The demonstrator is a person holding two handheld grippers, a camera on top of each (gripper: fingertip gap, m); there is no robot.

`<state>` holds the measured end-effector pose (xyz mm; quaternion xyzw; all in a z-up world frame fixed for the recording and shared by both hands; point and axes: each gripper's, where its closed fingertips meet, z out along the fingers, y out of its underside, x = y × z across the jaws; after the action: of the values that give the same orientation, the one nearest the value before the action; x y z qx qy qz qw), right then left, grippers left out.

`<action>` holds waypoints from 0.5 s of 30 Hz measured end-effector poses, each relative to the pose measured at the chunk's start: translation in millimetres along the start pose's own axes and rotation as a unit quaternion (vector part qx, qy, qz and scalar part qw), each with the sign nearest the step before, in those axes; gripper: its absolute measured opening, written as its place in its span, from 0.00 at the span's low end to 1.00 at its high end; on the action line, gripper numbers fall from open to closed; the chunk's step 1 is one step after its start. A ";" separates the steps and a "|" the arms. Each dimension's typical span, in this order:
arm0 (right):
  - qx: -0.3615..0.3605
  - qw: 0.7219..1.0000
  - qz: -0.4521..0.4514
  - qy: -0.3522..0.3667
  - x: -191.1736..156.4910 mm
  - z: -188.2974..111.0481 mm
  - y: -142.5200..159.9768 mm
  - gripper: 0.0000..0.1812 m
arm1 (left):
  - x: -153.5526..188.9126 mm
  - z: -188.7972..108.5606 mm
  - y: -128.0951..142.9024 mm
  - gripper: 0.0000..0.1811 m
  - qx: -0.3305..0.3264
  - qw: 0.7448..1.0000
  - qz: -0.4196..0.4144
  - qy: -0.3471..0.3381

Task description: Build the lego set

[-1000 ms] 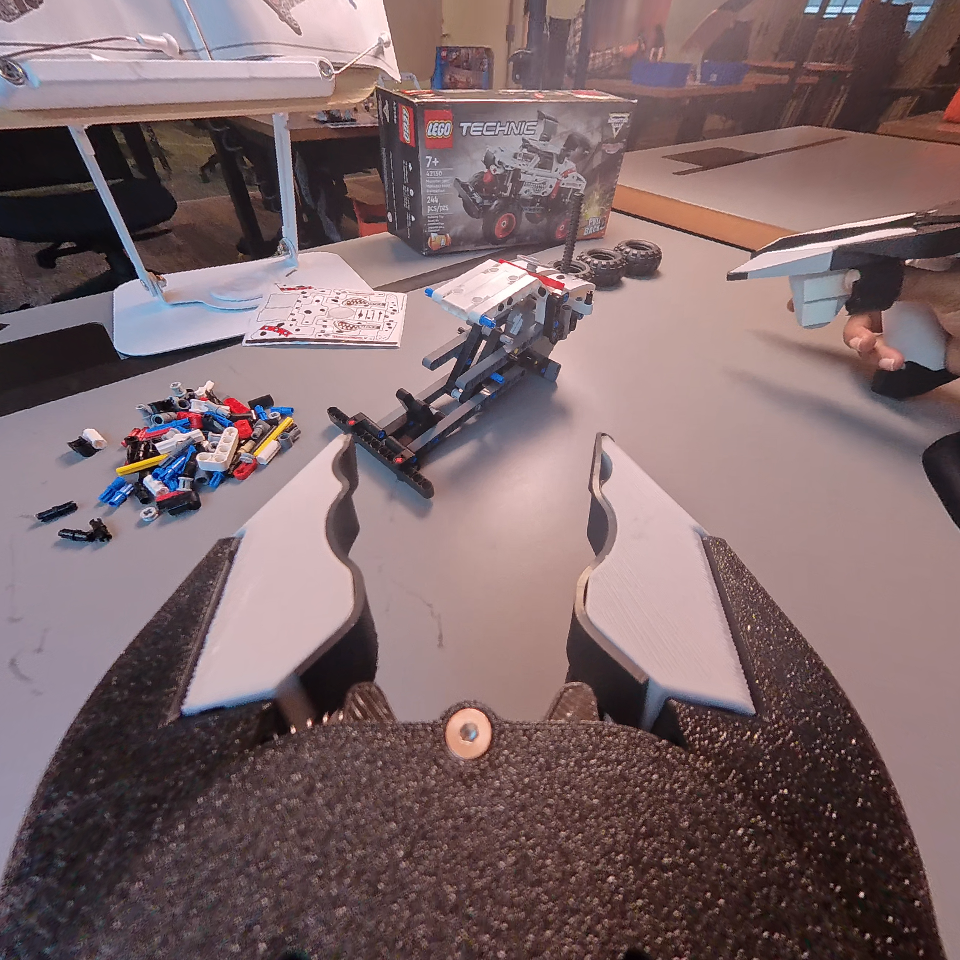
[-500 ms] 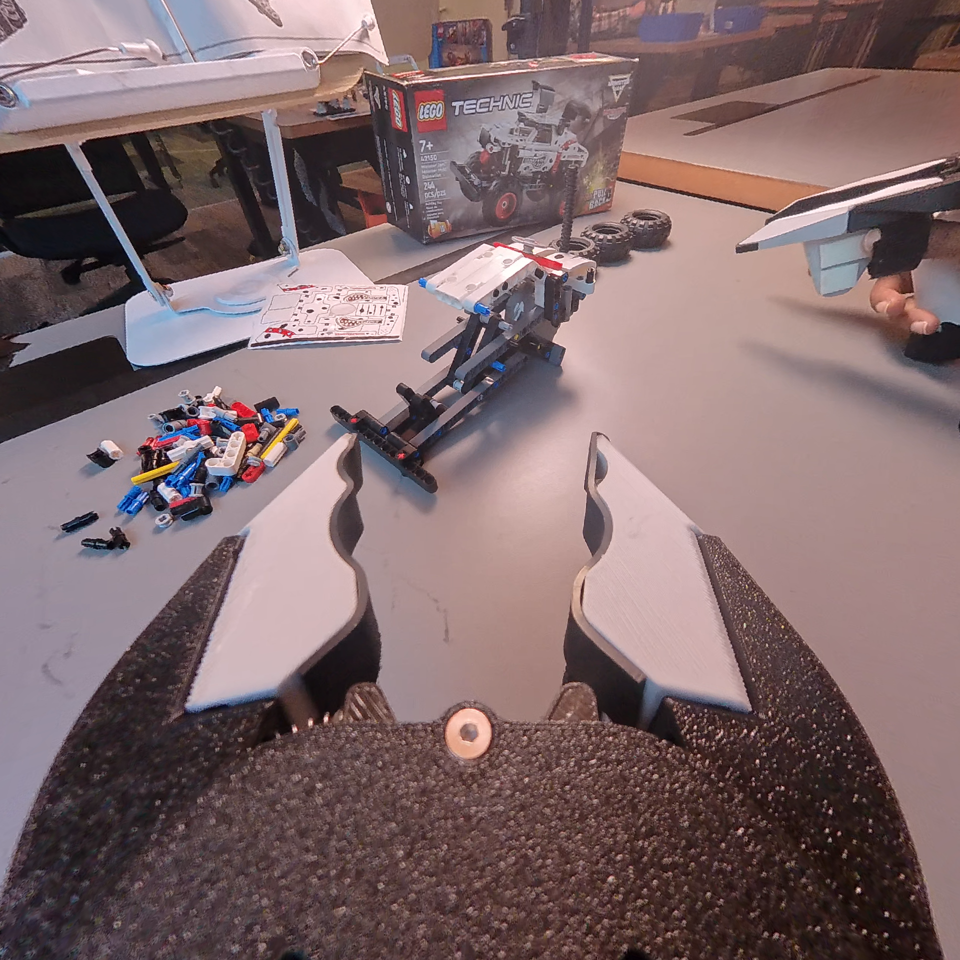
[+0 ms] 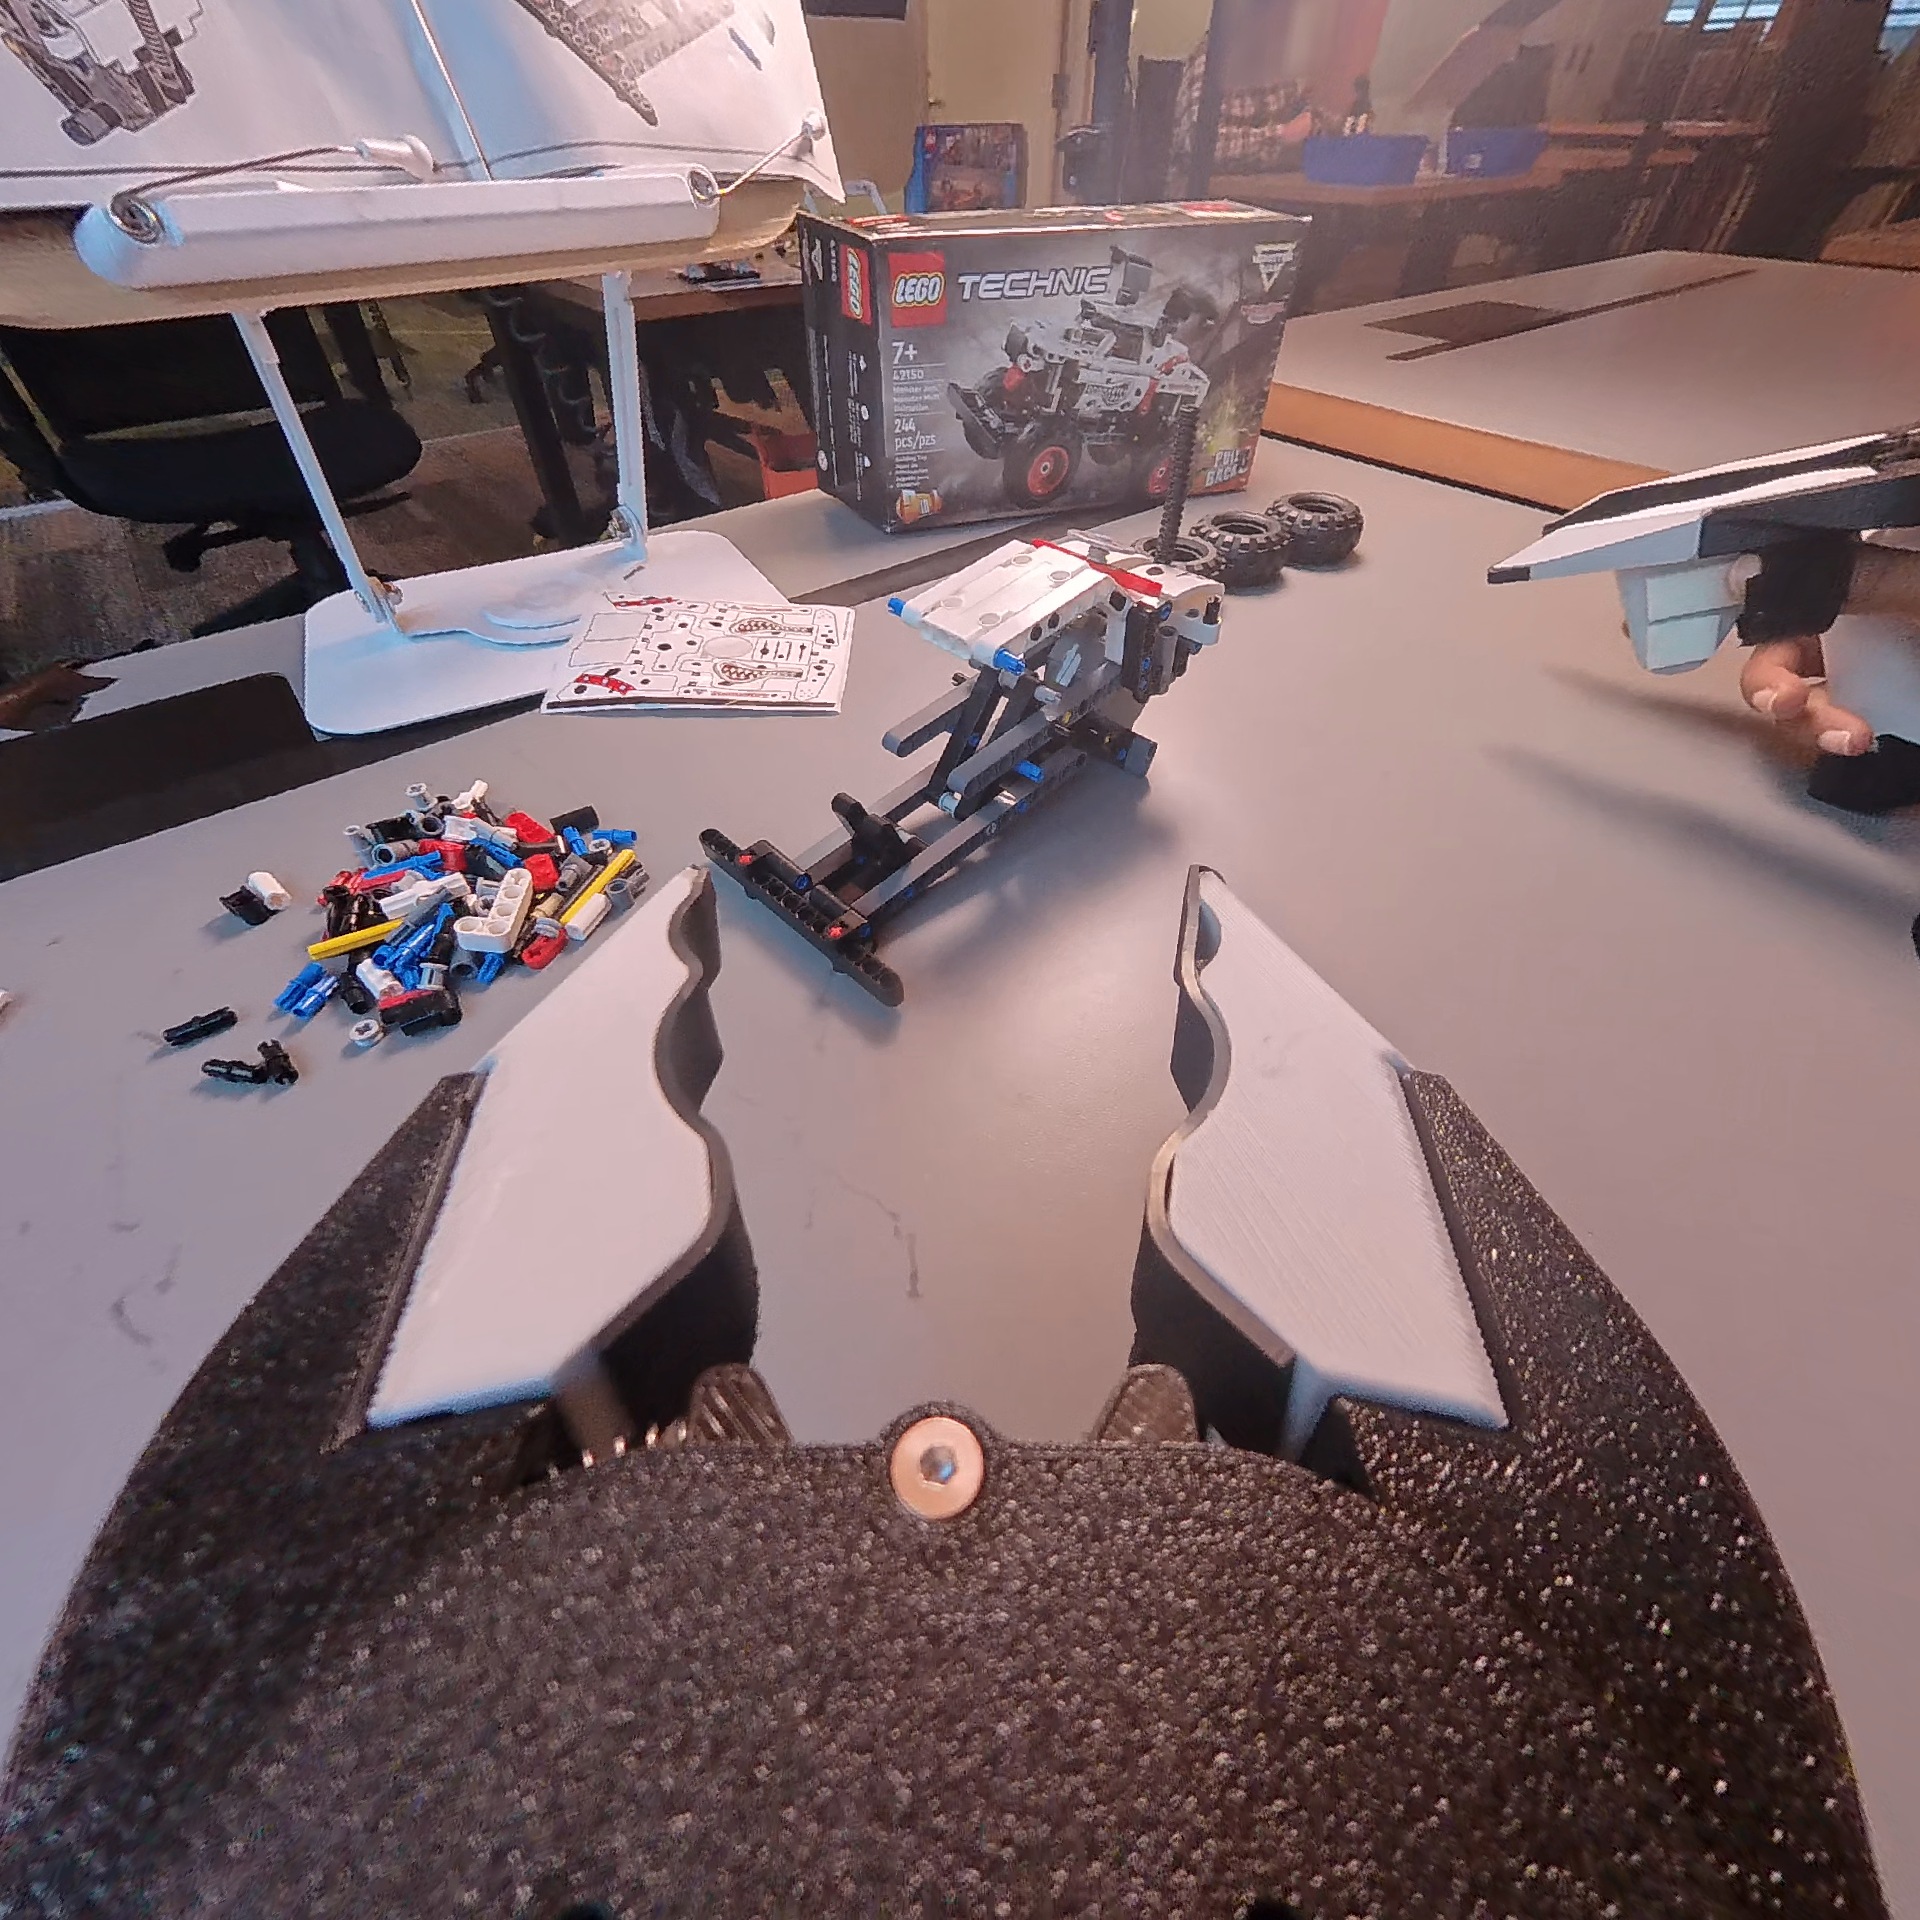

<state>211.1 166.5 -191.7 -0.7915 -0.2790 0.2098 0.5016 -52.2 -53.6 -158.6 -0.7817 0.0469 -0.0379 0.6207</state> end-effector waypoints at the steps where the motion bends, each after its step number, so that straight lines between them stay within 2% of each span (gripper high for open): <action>1: 0.000 1.000 -0.002 -0.001 -0.8 0.0 -0.1 0.42 | -0.6 -0.2 -0.2 0.49 0.000 1.000 0.000 -0.001; 8: 0.009 1.000 -0.018 -0.011 -6.6 -2.5 -1.9 0.42 | -12.1 -9.7 -10.3 0.47 0.016 1.000 -0.010 -0.017; 15: 0.014 0.999 -0.029 -0.010 -8.1 -4.9 -2.5 0.42 | -31.4 -24.1 -23.6 0.45 0.045 0.996 -0.072 -0.024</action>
<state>207.4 158.8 -187.0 -0.7739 -0.3037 0.2073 0.5156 -85.6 -67.8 -130.1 -0.7548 -0.0267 -0.0656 0.6521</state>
